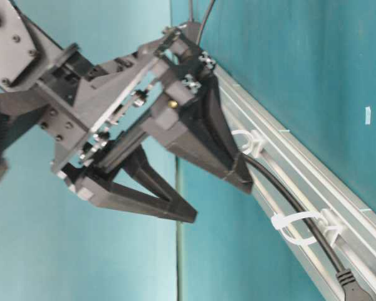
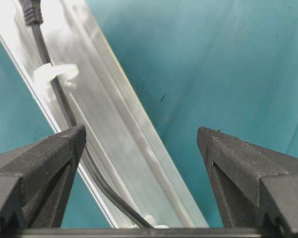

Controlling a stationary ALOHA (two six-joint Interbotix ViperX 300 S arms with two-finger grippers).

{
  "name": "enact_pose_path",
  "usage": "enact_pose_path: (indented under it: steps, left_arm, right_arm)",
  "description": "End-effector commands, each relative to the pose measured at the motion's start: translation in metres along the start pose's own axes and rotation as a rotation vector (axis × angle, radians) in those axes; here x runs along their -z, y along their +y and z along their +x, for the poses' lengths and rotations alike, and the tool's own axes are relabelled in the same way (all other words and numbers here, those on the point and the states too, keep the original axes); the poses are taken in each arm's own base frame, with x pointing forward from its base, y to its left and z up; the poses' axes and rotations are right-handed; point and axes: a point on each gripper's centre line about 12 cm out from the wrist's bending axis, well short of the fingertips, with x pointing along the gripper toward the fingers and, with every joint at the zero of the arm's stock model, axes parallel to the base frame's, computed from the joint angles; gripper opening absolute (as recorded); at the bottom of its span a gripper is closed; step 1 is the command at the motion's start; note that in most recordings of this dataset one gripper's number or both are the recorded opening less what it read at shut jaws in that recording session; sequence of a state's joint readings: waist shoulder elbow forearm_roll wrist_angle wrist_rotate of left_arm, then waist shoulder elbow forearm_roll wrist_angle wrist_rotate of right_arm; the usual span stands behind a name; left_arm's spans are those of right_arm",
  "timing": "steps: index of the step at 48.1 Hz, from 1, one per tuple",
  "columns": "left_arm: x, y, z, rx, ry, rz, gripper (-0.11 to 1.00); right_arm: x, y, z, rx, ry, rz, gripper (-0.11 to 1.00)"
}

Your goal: Pass the USB cable through three rings with both arms.

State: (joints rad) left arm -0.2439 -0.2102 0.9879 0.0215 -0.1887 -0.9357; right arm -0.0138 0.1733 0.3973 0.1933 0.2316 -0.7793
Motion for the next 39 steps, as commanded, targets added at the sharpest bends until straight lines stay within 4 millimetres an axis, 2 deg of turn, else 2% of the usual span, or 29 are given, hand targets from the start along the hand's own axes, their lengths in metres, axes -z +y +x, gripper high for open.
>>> enact_pose_path:
  steps: [1, 8, 18, 30, 39]
  left_arm:
    - [-0.012, -0.017, -0.015, 0.065, -0.048, 0.019, 0.94]
    - [-0.025, -0.033, -0.039, 0.093, -0.078, 0.083, 0.94]
    - [-0.042, -0.055, -0.072, 0.118, -0.115, 0.194, 0.94]
    - [-0.060, -0.074, -0.101, 0.180, -0.222, 0.367, 0.93]
    - [-0.072, -0.082, -0.122, 0.205, -0.302, 0.470, 0.89]
  right_arm:
    - [-0.008, -0.004, -0.008, 0.016, -0.028, 0.021, 0.94]
    - [-0.020, -0.010, -0.027, 0.044, -0.072, 0.036, 0.94]
    - [-0.036, -0.026, -0.063, 0.096, -0.148, 0.113, 0.94]
    - [-0.045, -0.034, -0.104, 0.134, -0.225, 0.220, 0.94]
    - [-0.044, -0.036, -0.132, 0.159, -0.269, 0.269, 0.94]
